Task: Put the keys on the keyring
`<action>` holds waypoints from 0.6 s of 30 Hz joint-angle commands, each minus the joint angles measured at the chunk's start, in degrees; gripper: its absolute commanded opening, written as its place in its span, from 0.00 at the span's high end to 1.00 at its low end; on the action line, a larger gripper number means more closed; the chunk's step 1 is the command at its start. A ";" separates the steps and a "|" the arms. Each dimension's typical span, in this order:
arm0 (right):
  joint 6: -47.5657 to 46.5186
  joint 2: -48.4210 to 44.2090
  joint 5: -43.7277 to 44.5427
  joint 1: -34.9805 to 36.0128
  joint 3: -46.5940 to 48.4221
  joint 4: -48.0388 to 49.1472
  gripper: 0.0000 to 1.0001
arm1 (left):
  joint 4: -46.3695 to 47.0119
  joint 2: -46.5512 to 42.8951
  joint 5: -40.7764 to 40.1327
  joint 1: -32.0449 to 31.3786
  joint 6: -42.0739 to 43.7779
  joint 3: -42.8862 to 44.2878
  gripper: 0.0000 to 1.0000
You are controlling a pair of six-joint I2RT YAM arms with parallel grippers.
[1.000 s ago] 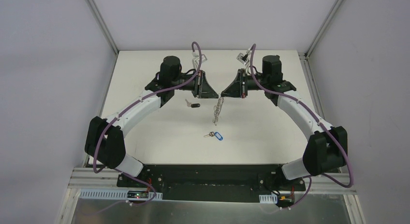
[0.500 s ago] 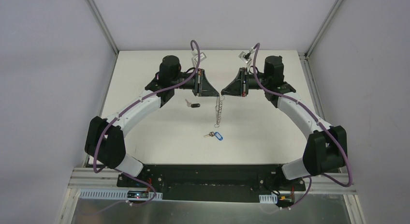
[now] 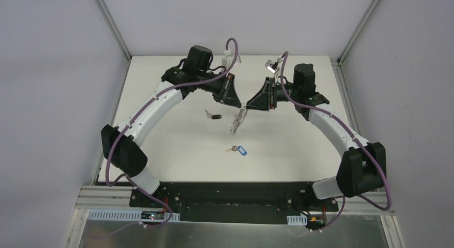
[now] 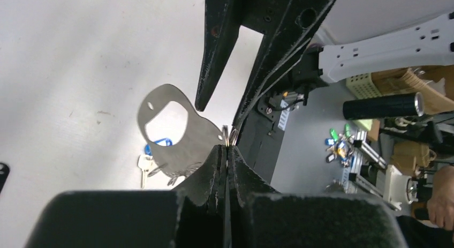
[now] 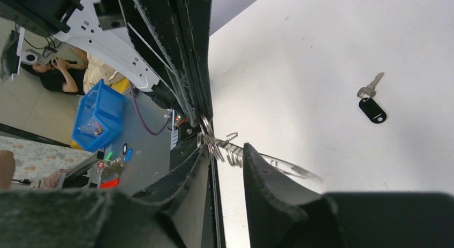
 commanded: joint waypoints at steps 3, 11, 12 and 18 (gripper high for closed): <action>-7.56 -3.29 -3.16 -0.12 3.52 -4.51 0.62 | -30.56 5.25 -6.20 -2.94 13.51 15.77 1.00; -7.97 -3.91 -4.35 0.92 3.22 -4.65 0.59 | -31.67 6.91 -5.03 -5.09 13.25 18.13 1.00; -8.11 -3.96 -4.61 1.10 3.04 -4.81 0.59 | -31.16 6.87 -4.68 -5.28 13.13 17.88 1.00; -8.43 -4.19 -6.12 2.59 1.65 -4.78 0.60 | -28.49 6.62 -3.61 -5.69 12.01 16.84 1.00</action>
